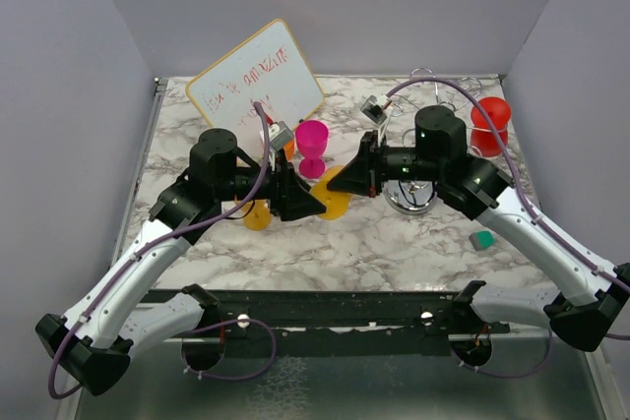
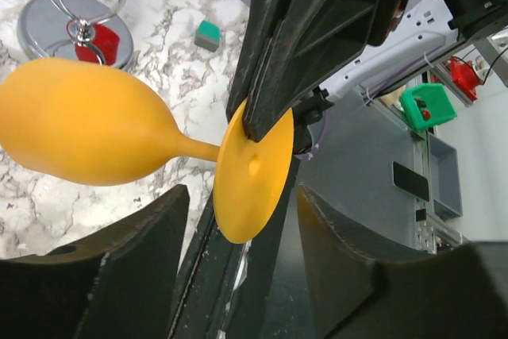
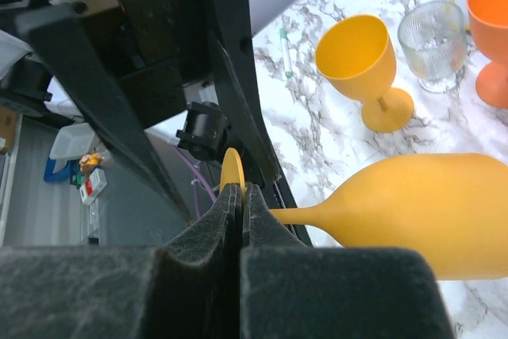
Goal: Take the wine glass off the wine glass rack
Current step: Place the wine glass at the center of the board.
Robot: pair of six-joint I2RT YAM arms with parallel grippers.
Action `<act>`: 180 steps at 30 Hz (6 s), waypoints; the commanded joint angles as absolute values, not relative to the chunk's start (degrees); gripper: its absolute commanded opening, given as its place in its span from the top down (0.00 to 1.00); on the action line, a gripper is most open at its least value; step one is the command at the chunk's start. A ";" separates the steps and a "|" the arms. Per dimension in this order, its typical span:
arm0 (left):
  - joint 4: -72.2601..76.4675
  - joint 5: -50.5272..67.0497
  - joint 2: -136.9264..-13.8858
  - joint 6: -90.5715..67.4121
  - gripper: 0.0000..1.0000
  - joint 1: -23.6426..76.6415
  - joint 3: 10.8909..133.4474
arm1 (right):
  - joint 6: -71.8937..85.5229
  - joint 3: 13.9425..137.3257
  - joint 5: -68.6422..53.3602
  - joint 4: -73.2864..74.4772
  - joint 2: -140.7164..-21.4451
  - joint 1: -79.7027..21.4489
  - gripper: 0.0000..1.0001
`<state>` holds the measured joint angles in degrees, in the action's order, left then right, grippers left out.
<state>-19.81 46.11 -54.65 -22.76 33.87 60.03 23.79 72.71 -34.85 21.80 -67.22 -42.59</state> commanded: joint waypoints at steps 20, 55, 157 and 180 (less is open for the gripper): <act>-24.35 41.41 -50.75 -16.21 1.00 33.93 60.11 | 13.54 68.93 -40.27 24.36 -65.93 -47.05 0.50; -27.66 43.01 -48.71 -13.28 1.00 33.92 60.77 | 15.32 62.96 -33.76 8.78 -63.25 -51.12 0.75; -29.01 73.17 -66.63 -5.55 1.00 22.32 68.57 | -43.83 39.04 -40.50 10.74 -48.58 -54.23 0.97; -29.56 65.22 -62.58 -5.22 1.00 22.40 67.45 | -37.44 37.69 -38.03 10.37 -43.50 -54.27 0.55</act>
